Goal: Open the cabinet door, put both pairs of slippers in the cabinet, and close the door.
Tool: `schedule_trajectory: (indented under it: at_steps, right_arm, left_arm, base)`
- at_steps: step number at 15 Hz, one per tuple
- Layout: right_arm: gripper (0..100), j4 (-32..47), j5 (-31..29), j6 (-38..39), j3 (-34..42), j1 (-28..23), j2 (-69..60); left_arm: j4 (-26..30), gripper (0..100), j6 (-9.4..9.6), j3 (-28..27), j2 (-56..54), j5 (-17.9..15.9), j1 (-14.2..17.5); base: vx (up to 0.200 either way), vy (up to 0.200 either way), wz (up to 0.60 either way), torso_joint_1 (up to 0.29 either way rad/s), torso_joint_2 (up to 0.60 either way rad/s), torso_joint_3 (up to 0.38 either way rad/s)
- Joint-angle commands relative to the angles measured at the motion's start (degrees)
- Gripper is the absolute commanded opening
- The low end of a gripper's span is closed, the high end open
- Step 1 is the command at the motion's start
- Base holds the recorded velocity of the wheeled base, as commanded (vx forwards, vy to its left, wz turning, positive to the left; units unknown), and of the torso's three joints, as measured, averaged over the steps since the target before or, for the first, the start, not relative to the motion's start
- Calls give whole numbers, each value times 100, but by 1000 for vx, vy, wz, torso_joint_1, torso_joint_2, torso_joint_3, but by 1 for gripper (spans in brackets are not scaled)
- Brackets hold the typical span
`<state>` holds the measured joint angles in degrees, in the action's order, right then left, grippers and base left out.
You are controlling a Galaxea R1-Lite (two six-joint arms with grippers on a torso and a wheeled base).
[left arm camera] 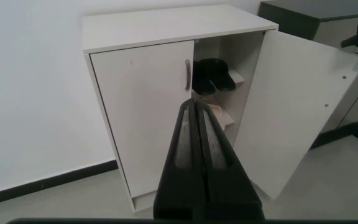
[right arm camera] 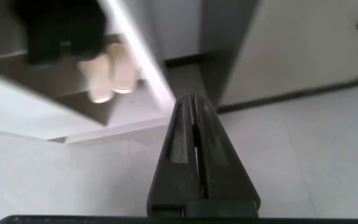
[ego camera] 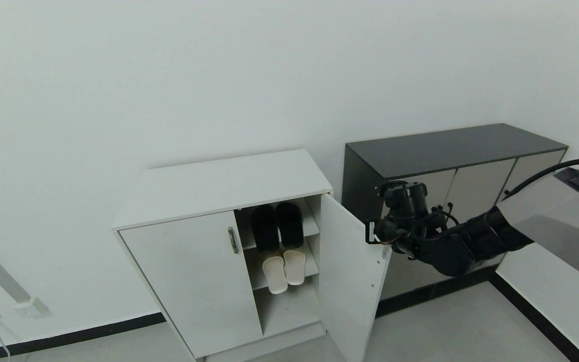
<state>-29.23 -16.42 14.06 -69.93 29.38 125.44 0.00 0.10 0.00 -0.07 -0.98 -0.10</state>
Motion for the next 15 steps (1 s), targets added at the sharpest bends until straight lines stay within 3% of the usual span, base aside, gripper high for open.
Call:
schedule_trajectory:
  at_steps: [1,7,15]
  right_arm:
    - [0,-39,-19,1,330,332,-450]
    - [0,-557,-19,-404,963,595,-802]
    - [0,-601,-28,-500,1025,683,-793]
  left_arm:
    - [0,0,-1,0,7,1,1]
    - [0,0,-1,0,7,1,1]
    - [0,0,-1,0,7,1,1]
  base:
    - [0,0,0,0,0,0]
    - [0,0,0,0,0,0]
    - [0,0,75,0,0,1]
